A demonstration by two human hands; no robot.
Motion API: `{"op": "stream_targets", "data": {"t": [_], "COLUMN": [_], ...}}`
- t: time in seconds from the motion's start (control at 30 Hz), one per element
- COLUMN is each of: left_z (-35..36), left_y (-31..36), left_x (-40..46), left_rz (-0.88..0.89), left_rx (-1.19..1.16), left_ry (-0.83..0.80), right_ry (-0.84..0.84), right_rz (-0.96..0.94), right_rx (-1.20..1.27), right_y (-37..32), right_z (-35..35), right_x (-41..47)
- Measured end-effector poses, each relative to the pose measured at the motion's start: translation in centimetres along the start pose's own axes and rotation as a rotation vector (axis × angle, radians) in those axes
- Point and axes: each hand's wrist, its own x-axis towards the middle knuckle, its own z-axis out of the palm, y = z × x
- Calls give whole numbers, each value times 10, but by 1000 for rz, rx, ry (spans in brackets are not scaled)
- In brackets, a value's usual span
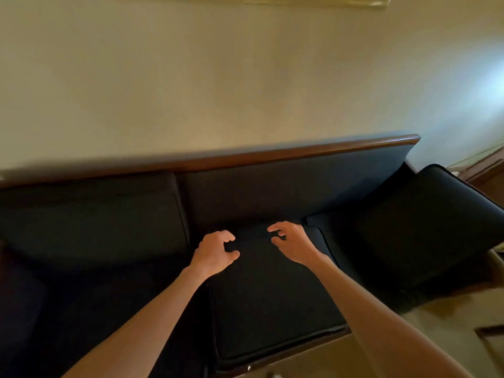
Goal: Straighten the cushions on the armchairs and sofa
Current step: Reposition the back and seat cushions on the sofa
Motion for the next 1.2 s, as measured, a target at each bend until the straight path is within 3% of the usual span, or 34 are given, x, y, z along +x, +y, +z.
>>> {"op": "stream_targets", "data": {"t": [0.23, 0.43, 0.53, 0.63, 0.8, 1.03, 1.2], "left_z": [139, 266, 314, 347, 375, 365, 319], "left_y": [41, 11, -12, -35, -63, -61, -40], "left_x": [-23, -18, -14, -7, -6, -10, -21], "left_rz": [-20, 77, 135, 195, 231, 226, 305], "left_rx": [79, 261, 415, 557, 641, 587, 601], "left_ry": [-25, -115, -122, -161, -176, -160, 45], "right_ry": [48, 227, 230, 298, 257, 289, 445], "right_rz": [253, 813, 1100, 1261, 1138, 1074, 1093], "right_rx": [181, 526, 871, 1143, 1486, 1466, 1422], "right_y": [148, 251, 281, 301, 319, 301, 248], "right_z": [28, 121, 159, 187, 216, 200, 159], "right_x": [-53, -86, -90, -76, -58, -65, -64]}}
